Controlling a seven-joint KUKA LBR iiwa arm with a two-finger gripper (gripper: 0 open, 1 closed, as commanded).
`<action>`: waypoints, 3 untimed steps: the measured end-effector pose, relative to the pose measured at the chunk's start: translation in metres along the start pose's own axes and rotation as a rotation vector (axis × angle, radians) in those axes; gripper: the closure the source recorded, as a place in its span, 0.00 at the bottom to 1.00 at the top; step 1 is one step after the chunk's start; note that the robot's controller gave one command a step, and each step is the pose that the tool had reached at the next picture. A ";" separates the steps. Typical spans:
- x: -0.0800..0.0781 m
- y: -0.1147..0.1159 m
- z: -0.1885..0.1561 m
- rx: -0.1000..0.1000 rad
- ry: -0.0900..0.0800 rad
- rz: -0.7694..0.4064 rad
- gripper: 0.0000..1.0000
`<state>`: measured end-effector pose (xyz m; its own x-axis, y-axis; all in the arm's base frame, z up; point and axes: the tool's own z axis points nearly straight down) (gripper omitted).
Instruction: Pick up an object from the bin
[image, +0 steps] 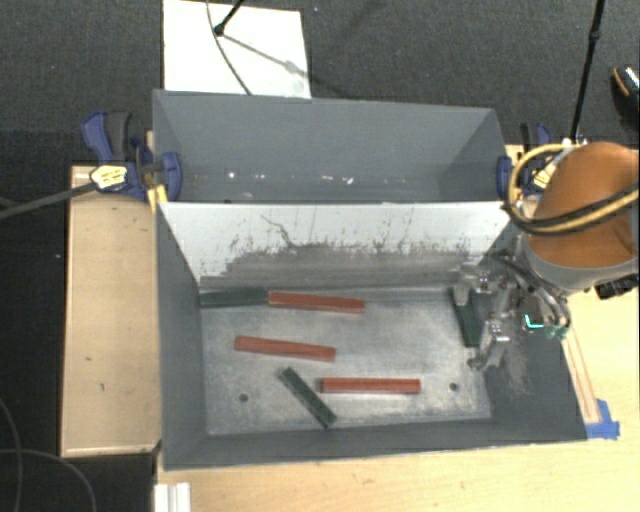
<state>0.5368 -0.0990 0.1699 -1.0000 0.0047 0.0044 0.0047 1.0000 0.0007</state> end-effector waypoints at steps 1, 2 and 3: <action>0.028 0.044 0.104 -0.003 0.003 0.045 0.00; 0.025 0.042 0.100 0.001 -0.006 0.042 1.00; 0.024 0.051 0.030 0.000 -0.013 0.043 1.00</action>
Offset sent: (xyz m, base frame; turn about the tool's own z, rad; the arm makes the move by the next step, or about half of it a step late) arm -0.0258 0.0419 -0.0999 0.0472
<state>0.5126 -0.0480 0.1403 -0.9988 0.0474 -0.0087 0.0474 0.9989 0.0006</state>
